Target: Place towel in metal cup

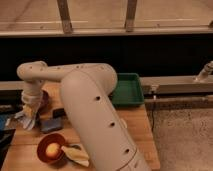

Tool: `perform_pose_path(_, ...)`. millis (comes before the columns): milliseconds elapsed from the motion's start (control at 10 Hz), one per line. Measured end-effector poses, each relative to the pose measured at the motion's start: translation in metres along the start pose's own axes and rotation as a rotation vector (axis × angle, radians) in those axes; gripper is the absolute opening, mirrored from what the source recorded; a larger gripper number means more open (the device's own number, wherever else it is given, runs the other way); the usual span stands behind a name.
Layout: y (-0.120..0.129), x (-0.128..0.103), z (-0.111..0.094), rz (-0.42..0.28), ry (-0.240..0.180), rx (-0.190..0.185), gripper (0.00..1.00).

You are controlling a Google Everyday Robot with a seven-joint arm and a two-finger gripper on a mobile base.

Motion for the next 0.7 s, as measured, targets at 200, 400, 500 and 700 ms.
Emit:
perform_pose_path(200,-0.002,0.001,0.000,0.000,0.007,0.002,0.66)
perform_pose_path(400,-0.005,0.003,-0.005,0.008,-0.004,0.015,0.80)
perform_pose_path(500,-0.007,0.004,-0.010,0.012,-0.015,0.023,0.80)
perform_pose_path(700,-0.010,0.006,-0.024,0.017,-0.046,0.040,0.80)
